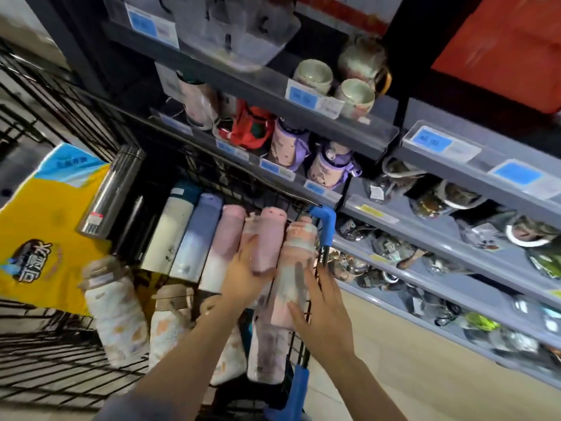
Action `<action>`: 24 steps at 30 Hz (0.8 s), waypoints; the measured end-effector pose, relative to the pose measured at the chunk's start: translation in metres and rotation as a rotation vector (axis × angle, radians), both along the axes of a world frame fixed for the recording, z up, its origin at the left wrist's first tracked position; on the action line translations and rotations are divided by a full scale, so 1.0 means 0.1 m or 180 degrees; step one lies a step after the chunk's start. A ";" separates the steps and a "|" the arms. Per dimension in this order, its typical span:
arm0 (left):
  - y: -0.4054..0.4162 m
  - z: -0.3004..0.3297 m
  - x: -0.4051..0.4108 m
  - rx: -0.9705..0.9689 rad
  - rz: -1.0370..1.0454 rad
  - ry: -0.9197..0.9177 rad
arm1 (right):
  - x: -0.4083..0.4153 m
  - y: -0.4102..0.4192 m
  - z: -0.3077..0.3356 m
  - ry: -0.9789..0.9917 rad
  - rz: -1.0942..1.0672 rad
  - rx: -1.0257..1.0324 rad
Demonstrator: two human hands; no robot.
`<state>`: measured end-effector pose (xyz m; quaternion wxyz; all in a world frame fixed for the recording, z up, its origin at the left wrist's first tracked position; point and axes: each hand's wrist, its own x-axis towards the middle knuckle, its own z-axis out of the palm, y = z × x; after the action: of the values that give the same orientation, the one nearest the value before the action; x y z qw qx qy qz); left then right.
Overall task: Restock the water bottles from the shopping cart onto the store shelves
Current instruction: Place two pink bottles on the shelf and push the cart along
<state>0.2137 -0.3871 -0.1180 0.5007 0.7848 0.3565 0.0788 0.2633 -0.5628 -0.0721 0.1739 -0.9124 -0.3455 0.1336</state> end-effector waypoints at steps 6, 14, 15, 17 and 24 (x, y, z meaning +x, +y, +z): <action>0.09 0.05 -0.10 -0.0326 0.0187 -0.0054 | -0.02 -0.02 -0.04 -0.0486 0.0113 -0.0110; 0.41 0.46 -0.95 0.0235 0.0761 -0.0080 | 0.06 0.58 -0.05 -0.0590 -0.0023 -0.0693; 0.43 0.51 -1.07 0.0299 0.0837 -0.0084 | 0.08 0.71 -0.08 -0.0511 -0.0118 -0.0799; 0.43 0.56 -1.31 0.0452 0.0967 -0.0020 | 0.10 0.88 -0.17 -0.0229 -0.0208 -0.1053; 0.30 0.61 -1.76 0.0985 0.1118 0.0077 | 0.01 0.90 -0.43 -0.0077 -0.0446 -0.0971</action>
<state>0.0382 -0.3571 -0.0568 0.3488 0.7790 0.4772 0.2090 0.2647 -0.4731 -0.1153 0.0381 -0.9517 -0.2588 0.1610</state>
